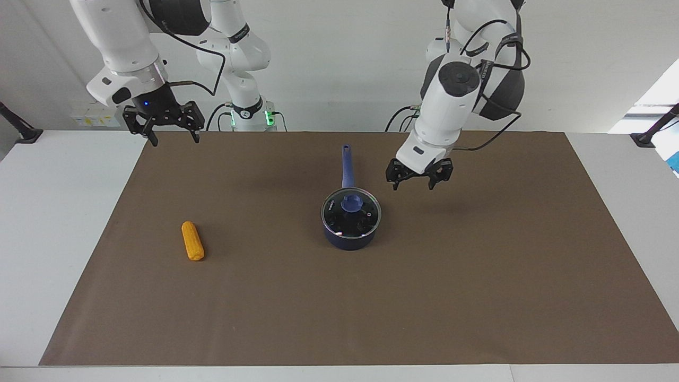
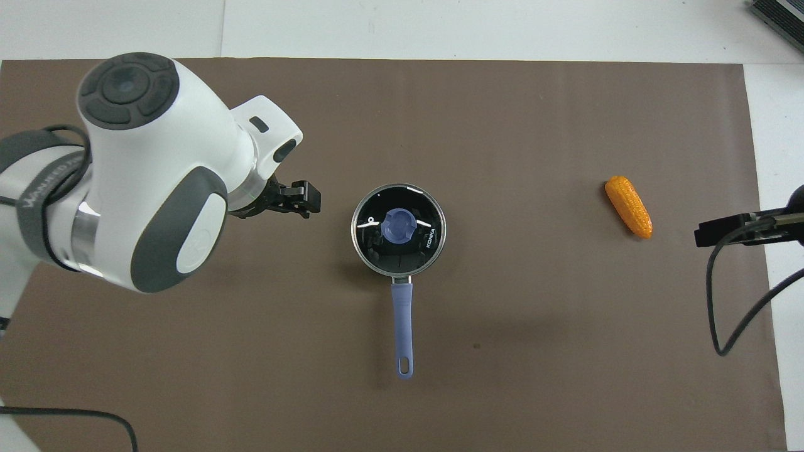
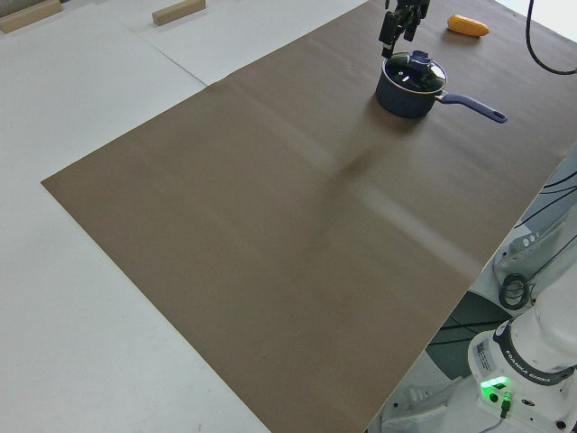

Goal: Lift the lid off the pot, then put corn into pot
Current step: 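Move the left gripper to the pot lid while the right gripper reaches the corn, then grasp the lid knob with the left gripper while the right gripper grasps the corn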

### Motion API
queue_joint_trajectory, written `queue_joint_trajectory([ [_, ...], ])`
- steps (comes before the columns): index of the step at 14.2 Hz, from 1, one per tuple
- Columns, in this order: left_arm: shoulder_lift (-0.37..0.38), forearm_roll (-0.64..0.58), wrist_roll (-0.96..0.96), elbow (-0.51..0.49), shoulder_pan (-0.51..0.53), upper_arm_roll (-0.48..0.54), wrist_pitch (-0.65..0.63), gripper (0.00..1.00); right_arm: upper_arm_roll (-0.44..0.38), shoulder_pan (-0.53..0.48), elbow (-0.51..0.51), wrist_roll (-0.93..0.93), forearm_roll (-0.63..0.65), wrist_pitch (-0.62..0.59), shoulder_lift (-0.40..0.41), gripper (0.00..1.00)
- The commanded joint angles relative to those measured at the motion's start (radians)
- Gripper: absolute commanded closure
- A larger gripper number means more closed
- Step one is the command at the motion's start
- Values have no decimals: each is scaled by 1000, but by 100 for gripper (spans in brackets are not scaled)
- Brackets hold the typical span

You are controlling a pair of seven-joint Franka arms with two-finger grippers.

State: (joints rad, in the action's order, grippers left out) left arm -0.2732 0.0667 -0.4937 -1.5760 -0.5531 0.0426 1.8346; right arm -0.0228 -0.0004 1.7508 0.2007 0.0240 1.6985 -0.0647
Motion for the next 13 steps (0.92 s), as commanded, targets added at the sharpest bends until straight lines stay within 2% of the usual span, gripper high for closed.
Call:
queue_joint_trajectory([
  [1, -47, 2, -78, 14, -57, 20, 35, 0, 1, -23, 30, 127, -12, 114, 92, 0],
  [4, -103, 5, -134, 53, -111, 20, 52, 0, 1, -46, 50, 284, -12, 258, 202, 0],
  [7, -133, 5, -134, 89, -154, 20, 63, 0, 1, -46, 59, 379, -12, 352, 253, 0],
  [10, -190, 1, -134, 155, -171, 23, 61, 0, 1, -49, 62, 503, -12, 449, 338, 0],
  [13, -235, -15, -134, 169, -197, 23, 74, 0, 1, -50, 71, 575, -10, 503, 394, 0],
])
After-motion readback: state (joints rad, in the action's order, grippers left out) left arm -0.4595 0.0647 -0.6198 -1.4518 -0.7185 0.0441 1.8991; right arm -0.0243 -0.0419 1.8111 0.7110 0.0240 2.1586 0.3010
